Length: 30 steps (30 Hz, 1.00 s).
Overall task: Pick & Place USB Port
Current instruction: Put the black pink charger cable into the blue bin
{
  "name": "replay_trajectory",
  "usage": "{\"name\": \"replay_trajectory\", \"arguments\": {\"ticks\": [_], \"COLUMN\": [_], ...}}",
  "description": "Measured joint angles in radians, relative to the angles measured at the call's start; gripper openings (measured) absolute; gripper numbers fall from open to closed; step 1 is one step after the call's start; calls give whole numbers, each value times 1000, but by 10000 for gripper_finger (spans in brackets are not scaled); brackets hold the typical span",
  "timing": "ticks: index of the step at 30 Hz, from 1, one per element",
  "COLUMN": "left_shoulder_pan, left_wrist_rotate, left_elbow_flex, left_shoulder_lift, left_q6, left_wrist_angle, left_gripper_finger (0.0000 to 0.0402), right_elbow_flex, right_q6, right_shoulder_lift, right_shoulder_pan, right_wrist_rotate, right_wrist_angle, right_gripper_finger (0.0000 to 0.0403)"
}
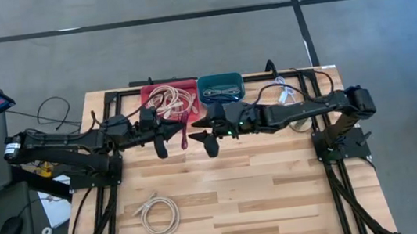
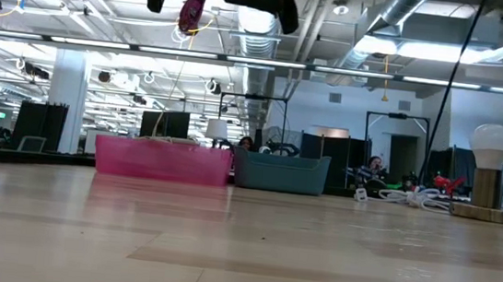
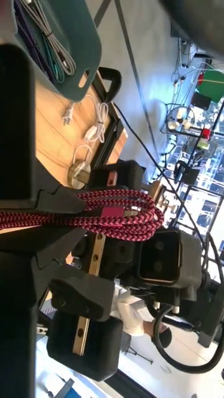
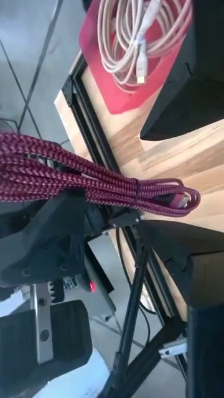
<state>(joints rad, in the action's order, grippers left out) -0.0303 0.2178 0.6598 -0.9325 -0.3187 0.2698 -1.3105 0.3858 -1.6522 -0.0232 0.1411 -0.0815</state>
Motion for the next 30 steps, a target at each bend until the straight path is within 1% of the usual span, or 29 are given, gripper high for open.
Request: {"name": "replay_trajectory", "arguments": {"ticks": [5,9,12,15,17,24,25,27,30], "left_shoulder_pan": [0,0,0,0,0,0,0,0,0], "left_wrist_rotate": [-7,-7,-7,-7,-7,-7,-7,-7,-7], "left_elbow_flex": [0,0,0,0,0,0,0,0,0], "left_shoulder_lift": [0,0,0,0,0,1,1,1,1], "left_q6": [0,0,0,0,0,0,0,0,0], "left_wrist_angle": [0,-2,-5,-8,-8,-7,-7,-8,-7], "left_gripper_finger": [17,17,17,17,17,17,17,17,17], "right_elbow_flex": [-48,-84,-94,-95,-95,-95,-95,-95,-95], "right_q6": [5,0,-3,-10,-29,-46,-46,-52,-53], "right_shoulder_lift": [-59,-92,-105,-104,-101,-95,-95,-95,-95], "right_shoulder_pan": [13,13,13,13,13,14,14,14,14], "right_wrist_rotate": [-64,-70,-70,-66,-66,-62,-62,-62,-62], "right_wrist_angle": [-1,-5,-2,-1,1,-2,-2,-1,-1], "right_gripper_finger": [212,214,204,178,152,30,19,15,30]}}
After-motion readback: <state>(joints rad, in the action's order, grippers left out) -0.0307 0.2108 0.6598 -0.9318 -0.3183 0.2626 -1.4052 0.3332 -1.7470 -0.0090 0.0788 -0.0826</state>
